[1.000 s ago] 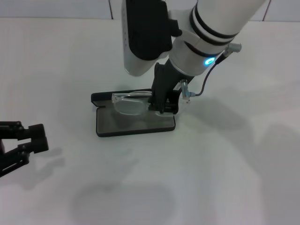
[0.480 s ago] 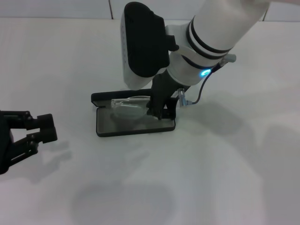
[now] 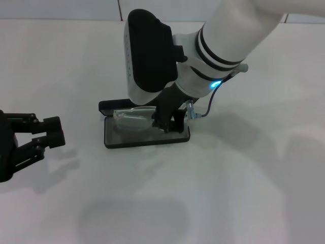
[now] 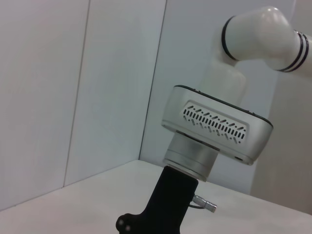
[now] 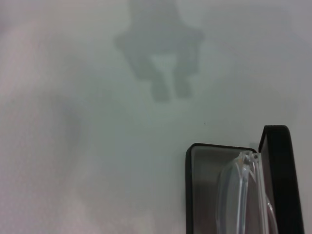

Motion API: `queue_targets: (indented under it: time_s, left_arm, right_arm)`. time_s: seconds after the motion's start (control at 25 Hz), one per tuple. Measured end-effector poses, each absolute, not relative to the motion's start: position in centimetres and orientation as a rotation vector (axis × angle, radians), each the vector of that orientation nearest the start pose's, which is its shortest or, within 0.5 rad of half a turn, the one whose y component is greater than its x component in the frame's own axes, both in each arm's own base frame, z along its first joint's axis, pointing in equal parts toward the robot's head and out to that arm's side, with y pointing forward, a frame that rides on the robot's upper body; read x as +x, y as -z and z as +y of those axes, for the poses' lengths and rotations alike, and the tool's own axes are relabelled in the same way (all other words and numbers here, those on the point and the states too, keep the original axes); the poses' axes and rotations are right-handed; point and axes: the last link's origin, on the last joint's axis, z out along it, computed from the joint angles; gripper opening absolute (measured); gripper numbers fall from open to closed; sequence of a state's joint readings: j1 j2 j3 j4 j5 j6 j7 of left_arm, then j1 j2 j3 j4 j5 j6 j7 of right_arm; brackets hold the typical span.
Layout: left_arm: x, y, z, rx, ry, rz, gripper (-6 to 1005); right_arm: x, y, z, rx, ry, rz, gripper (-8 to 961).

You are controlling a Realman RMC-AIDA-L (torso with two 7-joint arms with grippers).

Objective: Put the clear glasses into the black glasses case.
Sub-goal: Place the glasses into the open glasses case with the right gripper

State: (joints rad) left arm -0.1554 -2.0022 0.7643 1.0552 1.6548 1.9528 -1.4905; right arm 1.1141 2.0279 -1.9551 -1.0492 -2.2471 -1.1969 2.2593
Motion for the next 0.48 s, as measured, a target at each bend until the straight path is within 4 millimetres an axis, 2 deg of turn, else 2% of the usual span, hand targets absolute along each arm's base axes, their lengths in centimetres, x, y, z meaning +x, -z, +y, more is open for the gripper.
queue_targets:
  time_s: [0.48]
  left_arm:
    - [-27.98, -9.82, 23.32, -2.694, 0.922, -0.47, 241]
  right_arm:
    - [3.07, 11.47, 36.39, -2.922, 0.566, -0.358, 63]
